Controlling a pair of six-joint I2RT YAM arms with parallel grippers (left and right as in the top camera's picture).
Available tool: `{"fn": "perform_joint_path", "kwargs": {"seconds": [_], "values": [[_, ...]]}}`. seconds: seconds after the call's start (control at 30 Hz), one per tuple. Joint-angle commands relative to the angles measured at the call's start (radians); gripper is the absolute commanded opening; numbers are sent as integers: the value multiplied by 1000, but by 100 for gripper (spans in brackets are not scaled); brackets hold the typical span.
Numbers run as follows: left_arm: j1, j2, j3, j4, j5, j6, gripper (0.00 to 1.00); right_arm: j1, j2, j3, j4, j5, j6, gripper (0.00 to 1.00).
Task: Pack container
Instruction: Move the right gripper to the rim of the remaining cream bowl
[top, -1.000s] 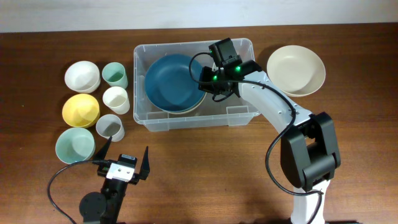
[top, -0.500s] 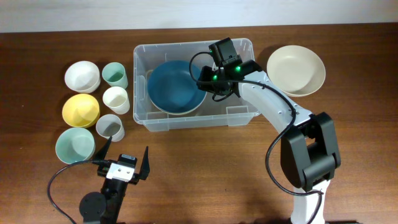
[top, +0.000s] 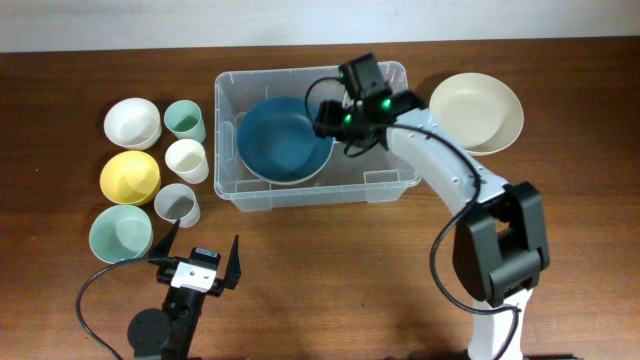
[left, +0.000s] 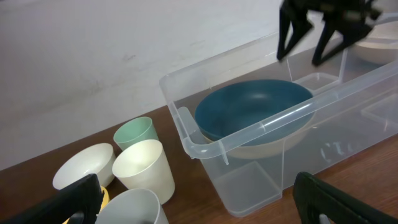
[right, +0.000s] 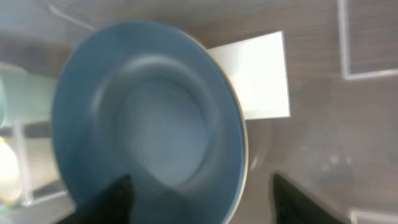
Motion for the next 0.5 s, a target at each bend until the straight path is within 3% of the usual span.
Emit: {"fn": "perform_joint_path", "kwargs": {"seconds": [0.0, 0.13, 0.27, 0.47], "values": [[7, -3, -7, -1, 15, -11, 100, -69, -108, 135, -79, 127, -44, 78], [7, -3, -7, -1, 15, -11, 100, -197, -149, 285, -253, 254, -25, 94], [7, -3, -7, -1, 15, -11, 100, -371, -156, 362, -386, 254, 60, 99], [7, -3, -7, -1, 15, -11, 100, -637, -145, 314, -497, 188, 197, 99]]}}
